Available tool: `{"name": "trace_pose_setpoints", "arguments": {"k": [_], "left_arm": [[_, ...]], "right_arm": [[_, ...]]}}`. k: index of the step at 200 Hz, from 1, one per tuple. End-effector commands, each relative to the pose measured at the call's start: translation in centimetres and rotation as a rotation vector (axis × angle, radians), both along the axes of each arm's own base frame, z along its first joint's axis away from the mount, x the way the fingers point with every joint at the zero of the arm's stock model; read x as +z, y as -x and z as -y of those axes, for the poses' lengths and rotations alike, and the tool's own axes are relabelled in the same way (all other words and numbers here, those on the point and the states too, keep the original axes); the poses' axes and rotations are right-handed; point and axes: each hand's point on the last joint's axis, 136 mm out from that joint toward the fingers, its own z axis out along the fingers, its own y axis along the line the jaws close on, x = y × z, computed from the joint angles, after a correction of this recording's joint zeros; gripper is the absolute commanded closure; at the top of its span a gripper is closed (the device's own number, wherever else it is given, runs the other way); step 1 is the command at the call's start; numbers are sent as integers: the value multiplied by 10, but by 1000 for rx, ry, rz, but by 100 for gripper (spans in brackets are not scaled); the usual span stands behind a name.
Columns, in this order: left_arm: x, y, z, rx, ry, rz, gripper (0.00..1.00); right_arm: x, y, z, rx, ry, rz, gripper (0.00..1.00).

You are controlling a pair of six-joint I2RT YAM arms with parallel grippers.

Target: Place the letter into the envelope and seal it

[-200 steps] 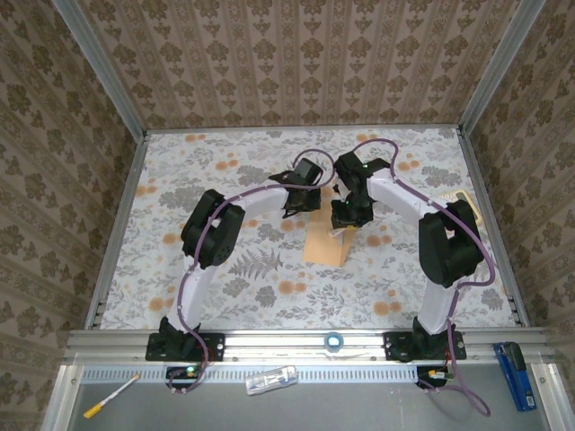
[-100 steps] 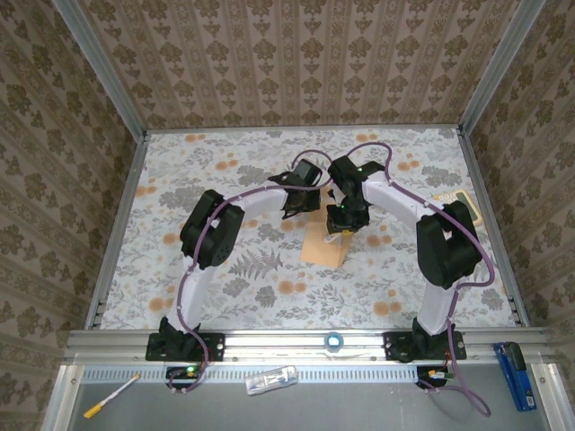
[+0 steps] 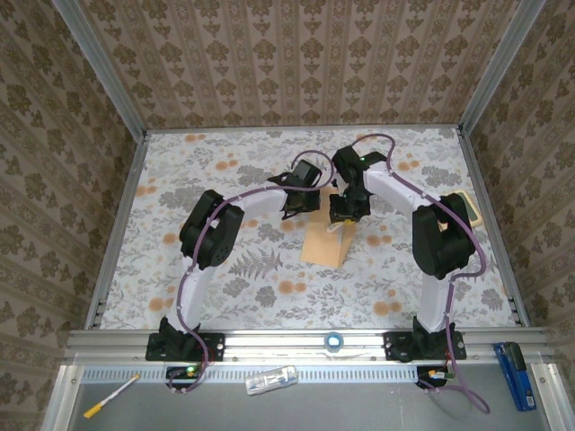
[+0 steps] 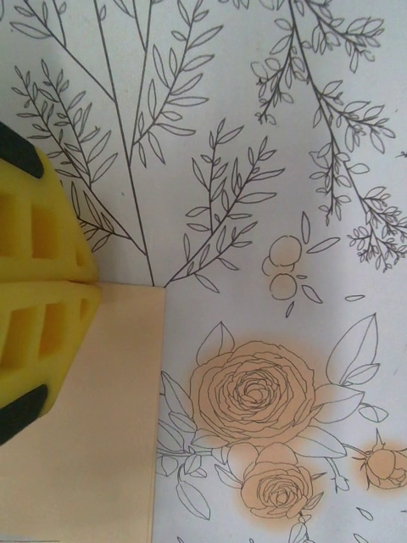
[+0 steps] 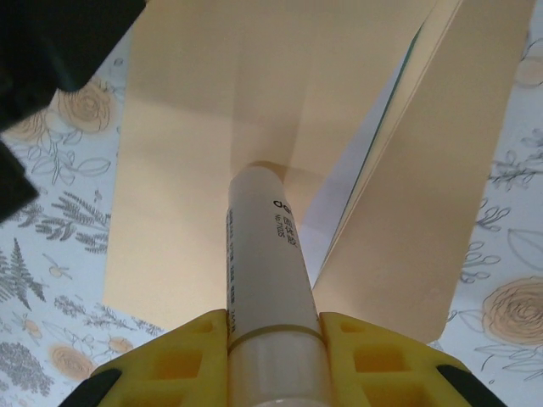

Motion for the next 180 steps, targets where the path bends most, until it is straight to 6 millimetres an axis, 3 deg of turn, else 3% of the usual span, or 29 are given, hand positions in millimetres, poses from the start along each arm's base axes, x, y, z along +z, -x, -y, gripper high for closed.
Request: {"name": "trace_pose_setpoints", "arguments": {"k": [1,30,85,137,180], "left_arm": [[-34,35,-21,-6,-99,-141,100],[-32,36,-22,-1,-99,-143,100],[-34,36,-23,28,-96,-157,100],[-34,36,-26,57,-105,-168,100],[-36,35,-24,70,-93,-177,100]], "right_arm": [[-22,-6,24,-7,123,-26,85],[-17,-18,27,-18,118,-11,85],[16,-27,19,-19,68,44,86],[53,-13,10,-14,-12,76,85],[55,16,3,13,-20,40,85]]}}
